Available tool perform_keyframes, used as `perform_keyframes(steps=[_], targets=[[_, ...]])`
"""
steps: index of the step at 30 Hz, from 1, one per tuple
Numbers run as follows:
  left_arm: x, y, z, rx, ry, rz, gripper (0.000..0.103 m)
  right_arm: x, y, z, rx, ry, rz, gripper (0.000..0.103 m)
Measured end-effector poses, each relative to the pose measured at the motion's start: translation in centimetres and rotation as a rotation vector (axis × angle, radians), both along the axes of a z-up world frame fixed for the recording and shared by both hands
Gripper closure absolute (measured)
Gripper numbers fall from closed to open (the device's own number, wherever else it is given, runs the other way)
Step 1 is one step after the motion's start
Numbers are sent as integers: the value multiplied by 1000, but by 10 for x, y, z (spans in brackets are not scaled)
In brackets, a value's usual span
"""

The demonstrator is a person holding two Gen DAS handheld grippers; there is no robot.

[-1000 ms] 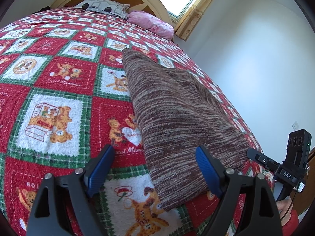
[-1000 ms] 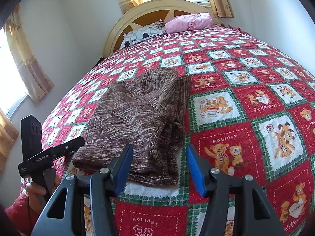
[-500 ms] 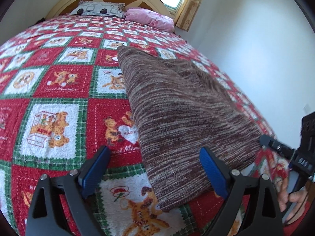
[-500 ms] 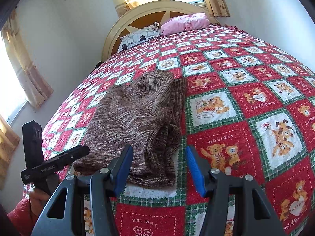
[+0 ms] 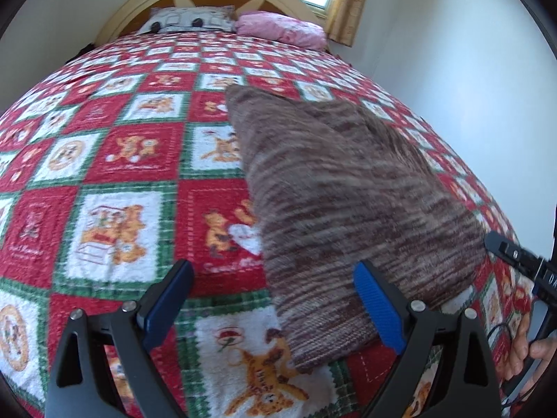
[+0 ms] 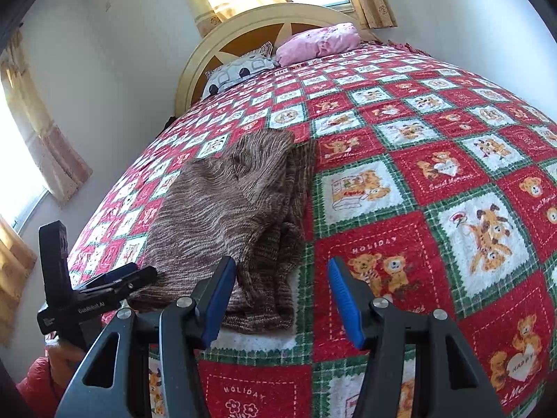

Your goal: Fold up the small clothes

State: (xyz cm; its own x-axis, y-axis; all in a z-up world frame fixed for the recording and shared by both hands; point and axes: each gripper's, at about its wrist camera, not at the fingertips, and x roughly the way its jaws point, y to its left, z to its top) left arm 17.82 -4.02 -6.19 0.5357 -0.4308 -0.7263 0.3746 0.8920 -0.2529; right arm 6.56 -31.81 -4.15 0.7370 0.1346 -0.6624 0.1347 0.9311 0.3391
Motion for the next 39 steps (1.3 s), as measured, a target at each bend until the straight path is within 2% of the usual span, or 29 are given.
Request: perform_keyframes(steps=[5,8,10,12,17,20,22,26,28,29,30,31,32,33,35,37,39], targets=[[19,22,24,-134,-5,17,7,8,-8,4,1,-9,-6,46],[39,22,35,-188,-3,23,1,20,-14,12,21,-32,-9,46],[55,13,35,-206,12,22,1,36,-15,19,40,-49,6,46],[70,3,29,-215,56,19,1,55,-12,21,29,-45,20,39],[98,-20,2,-281,198,35,1,105,-6,6,38,15,38,37],[102,-28,-11,-272,236,55,1,128,-6,-12,13,69,12,37],[100,-31,-10,-266,204,53,1,138,-5,-27,-13,115,-4,37],[97,-45,-9,-214,174,49,2,144,-10,-35,14,118,-11,37],[97,-48,-8,-205,158,39,23,147,-10,-36,28,123,8,37],[98,-50,-10,-187,167,41,34,149,-9,-37,27,124,28,42],[100,-46,-14,-180,172,59,42,151,-6,-37,33,122,63,63],[99,-41,-15,-205,169,75,47,152,-4,-38,60,119,93,69],[99,-35,-15,-231,170,82,61,152,-3,-38,78,114,103,73],[98,-29,-14,-261,168,83,69,151,-1,-37,67,112,104,76],[94,-25,-7,-279,147,55,75,148,8,-32,30,102,106,81],[88,-23,5,-270,112,40,76,143,24,-21,-44,87,112,82],[81,-19,23,-273,71,18,77,135,38,-6,-70,46,138,83]])
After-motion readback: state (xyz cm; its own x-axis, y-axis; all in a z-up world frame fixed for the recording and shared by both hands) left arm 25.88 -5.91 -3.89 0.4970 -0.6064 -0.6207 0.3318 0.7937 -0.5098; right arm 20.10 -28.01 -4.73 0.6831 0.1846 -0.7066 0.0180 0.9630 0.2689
